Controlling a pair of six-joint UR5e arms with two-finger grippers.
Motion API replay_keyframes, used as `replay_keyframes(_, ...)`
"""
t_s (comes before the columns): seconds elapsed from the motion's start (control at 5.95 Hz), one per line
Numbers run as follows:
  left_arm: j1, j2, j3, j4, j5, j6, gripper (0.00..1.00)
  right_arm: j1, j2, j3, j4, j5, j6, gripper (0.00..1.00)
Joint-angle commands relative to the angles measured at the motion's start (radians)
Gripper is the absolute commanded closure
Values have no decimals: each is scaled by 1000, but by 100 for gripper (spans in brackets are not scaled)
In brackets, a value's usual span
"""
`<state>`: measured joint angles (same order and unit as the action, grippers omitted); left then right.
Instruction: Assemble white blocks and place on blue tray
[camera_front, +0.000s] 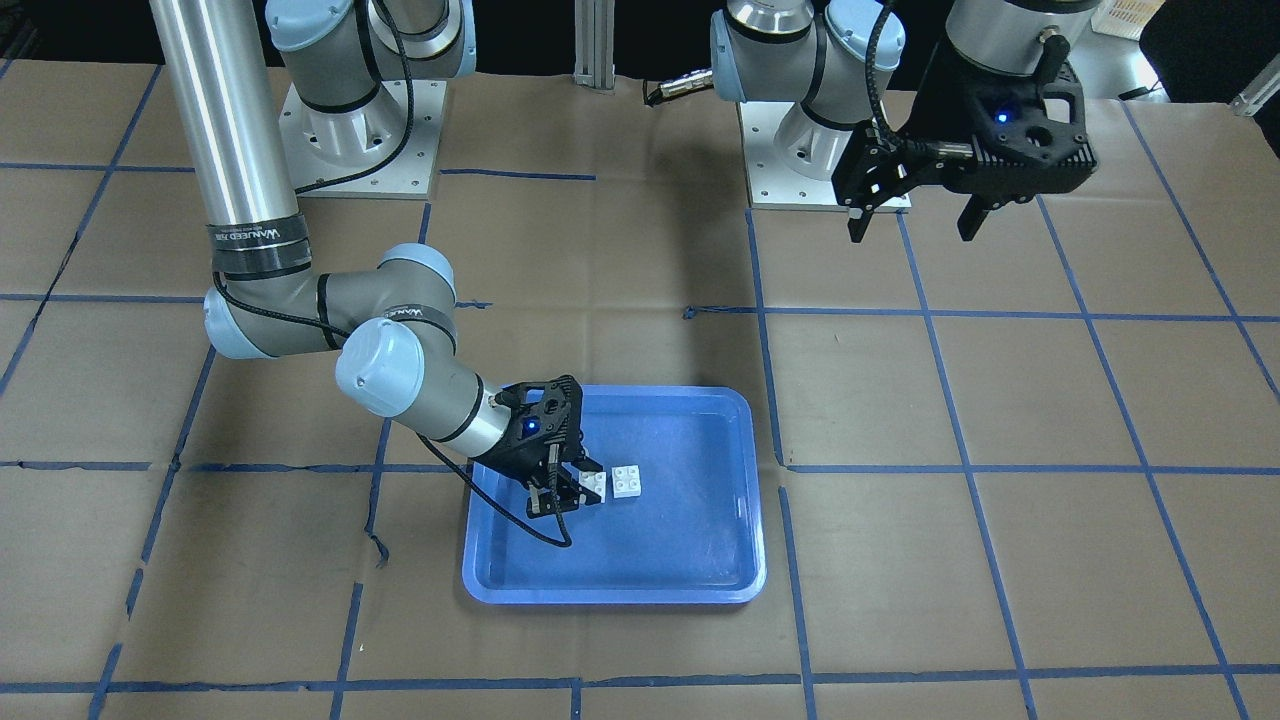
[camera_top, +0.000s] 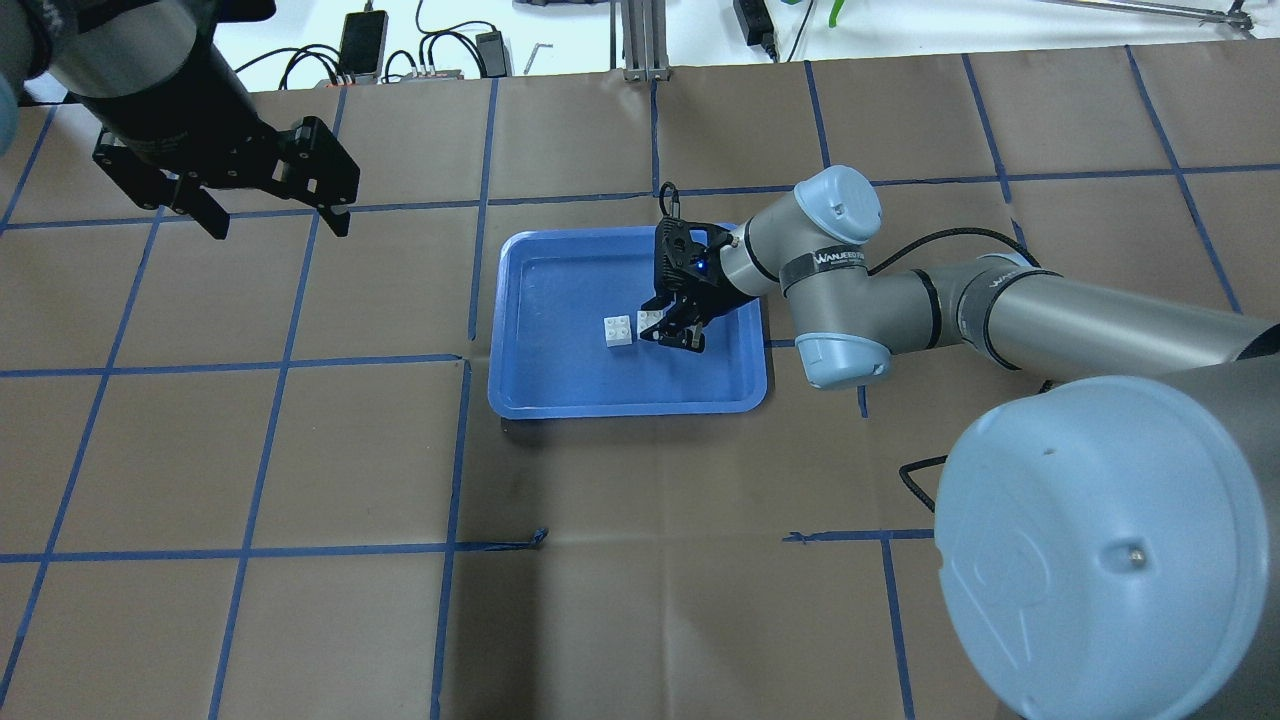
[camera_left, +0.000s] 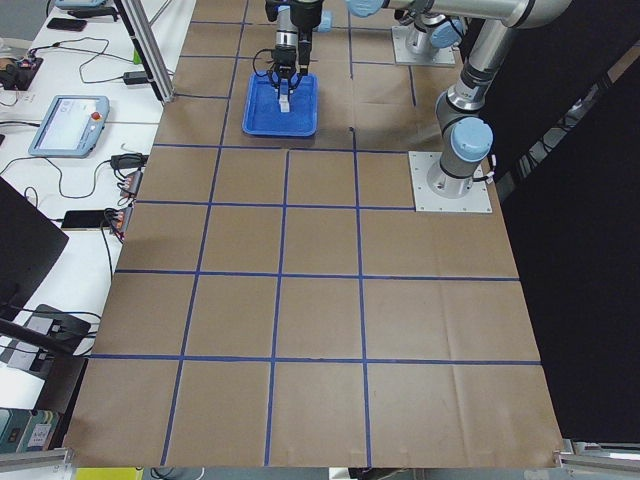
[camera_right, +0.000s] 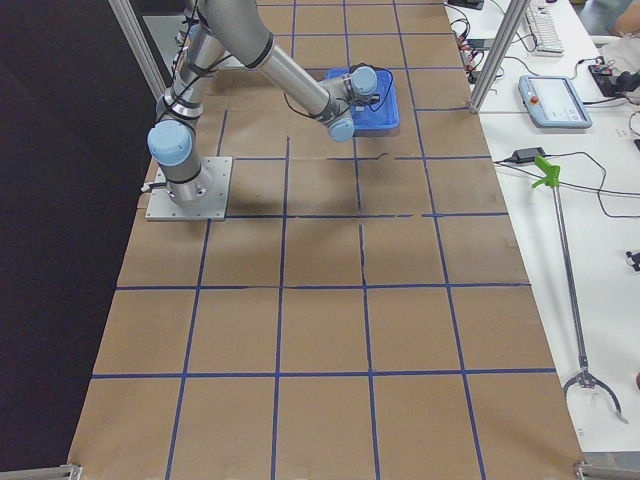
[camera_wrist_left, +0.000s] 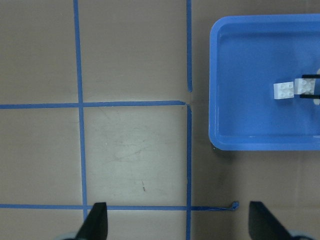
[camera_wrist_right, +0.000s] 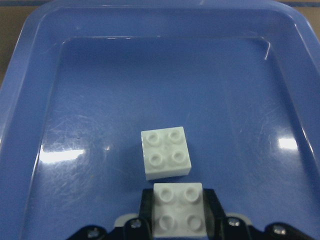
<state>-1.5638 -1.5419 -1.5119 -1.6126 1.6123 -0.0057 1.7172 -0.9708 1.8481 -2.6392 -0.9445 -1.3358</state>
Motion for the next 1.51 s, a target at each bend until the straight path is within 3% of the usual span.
replay_keyframes(0.0, -55, -9, 7, 3, -9, -39, 1, 1, 0, -1, -11, 9, 24, 60)
replay_keyframes(1.35, -52, 19, -4, 3, -11, -25, 1, 5, 0, 0, -31, 10, 70, 60)
